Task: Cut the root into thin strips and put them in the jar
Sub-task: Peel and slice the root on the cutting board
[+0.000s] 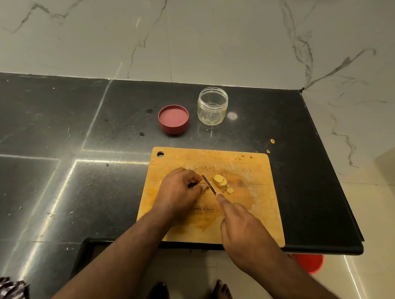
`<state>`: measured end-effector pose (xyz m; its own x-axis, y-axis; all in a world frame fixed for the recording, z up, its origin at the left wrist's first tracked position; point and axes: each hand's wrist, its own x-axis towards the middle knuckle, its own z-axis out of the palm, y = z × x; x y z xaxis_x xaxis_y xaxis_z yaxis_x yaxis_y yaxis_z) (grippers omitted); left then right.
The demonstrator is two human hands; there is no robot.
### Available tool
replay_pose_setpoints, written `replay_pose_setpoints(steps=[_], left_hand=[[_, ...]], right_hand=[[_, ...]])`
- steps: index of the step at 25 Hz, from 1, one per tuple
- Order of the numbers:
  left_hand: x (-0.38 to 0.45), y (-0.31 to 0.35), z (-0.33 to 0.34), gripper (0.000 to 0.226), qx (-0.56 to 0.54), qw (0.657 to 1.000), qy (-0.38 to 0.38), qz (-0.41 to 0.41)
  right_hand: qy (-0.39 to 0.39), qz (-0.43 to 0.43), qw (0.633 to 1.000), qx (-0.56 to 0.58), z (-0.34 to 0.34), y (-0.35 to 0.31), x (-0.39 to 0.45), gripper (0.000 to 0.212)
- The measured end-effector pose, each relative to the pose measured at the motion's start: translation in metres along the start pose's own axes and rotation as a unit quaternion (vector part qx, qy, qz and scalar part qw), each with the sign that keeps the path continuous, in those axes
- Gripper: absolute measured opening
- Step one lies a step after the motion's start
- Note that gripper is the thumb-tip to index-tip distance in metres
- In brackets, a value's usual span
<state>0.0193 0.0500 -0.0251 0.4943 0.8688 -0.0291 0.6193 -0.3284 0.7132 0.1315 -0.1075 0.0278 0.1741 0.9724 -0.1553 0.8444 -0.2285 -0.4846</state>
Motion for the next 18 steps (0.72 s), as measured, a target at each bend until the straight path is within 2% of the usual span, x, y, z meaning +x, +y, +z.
replay_pose_setpoints(steps=[6, 18], left_hand=[[0.0, -0.001, 0.001, 0.025, 0.003, 1.0, 0.004, 0.006], [0.002, -0.003, 0.002, 0.021, 0.01, 1.0, 0.008, 0.008]], right_hand=[[-0.029, 0.019, 0.998, -0.047, 0.007, -0.005, 0.002, 0.063], [-0.052, 0.027, 0.997, -0.048, 0.003, -0.006, 0.017, 0.061]])
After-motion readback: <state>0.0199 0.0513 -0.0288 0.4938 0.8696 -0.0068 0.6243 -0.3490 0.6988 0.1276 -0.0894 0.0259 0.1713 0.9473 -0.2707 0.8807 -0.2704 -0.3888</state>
